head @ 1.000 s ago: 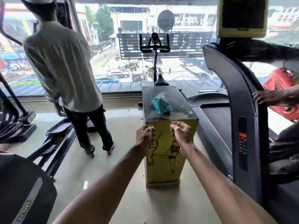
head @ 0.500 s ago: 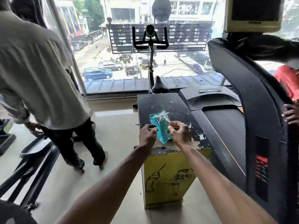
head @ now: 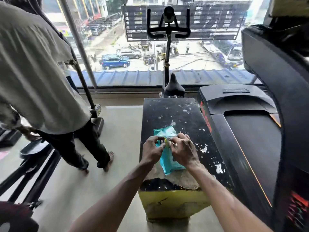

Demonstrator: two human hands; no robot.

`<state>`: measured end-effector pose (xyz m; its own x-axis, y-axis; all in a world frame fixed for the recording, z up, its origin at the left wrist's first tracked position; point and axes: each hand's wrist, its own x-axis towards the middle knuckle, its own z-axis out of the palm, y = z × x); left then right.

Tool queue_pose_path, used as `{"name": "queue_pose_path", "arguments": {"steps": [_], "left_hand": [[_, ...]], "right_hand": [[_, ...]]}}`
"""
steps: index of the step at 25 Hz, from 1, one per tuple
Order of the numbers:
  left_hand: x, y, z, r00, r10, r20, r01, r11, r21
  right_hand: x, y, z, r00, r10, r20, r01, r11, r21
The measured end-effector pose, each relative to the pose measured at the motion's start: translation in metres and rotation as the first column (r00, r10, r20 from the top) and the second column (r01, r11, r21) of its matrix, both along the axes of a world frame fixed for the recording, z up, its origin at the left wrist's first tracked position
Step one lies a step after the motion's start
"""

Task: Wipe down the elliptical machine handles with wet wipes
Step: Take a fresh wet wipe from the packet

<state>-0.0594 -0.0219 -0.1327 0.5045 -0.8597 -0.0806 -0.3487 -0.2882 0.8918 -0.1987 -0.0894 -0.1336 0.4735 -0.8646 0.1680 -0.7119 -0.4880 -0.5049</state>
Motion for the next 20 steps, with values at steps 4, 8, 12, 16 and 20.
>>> {"name": "queue_pose_path", "arguments": {"steps": [4, 8, 12, 16, 20], "left_hand": [[0.003, -0.005, -0.003, 1.0, 0.011, 0.01, -0.011, 1.0, 0.001], [0.005, -0.011, 0.001, 0.999, -0.017, 0.039, 0.017, 1.0, 0.0], [0.007, -0.015, -0.002, 0.997, -0.034, 0.075, 0.033, 0.999, 0.015], [0.01, -0.02, -0.003, 0.996, -0.025, 0.084, 0.023, 1.0, 0.019], [0.01, -0.023, -0.004, 0.993, -0.026, 0.113, 0.022, 0.999, 0.042]], "right_hand": [[0.002, -0.009, -0.005, 0.997, 0.002, -0.081, -0.006, 0.999, -0.046], [0.011, -0.006, -0.005, 0.997, -0.03, -0.075, 0.027, 0.999, -0.039], [0.016, -0.003, -0.008, 0.997, -0.038, -0.072, 0.038, 0.999, -0.003], [0.019, -0.002, -0.008, 0.996, -0.086, 0.002, 0.086, 0.996, -0.009], [0.02, 0.003, -0.007, 0.989, -0.107, 0.106, 0.11, 0.994, -0.025]]}}
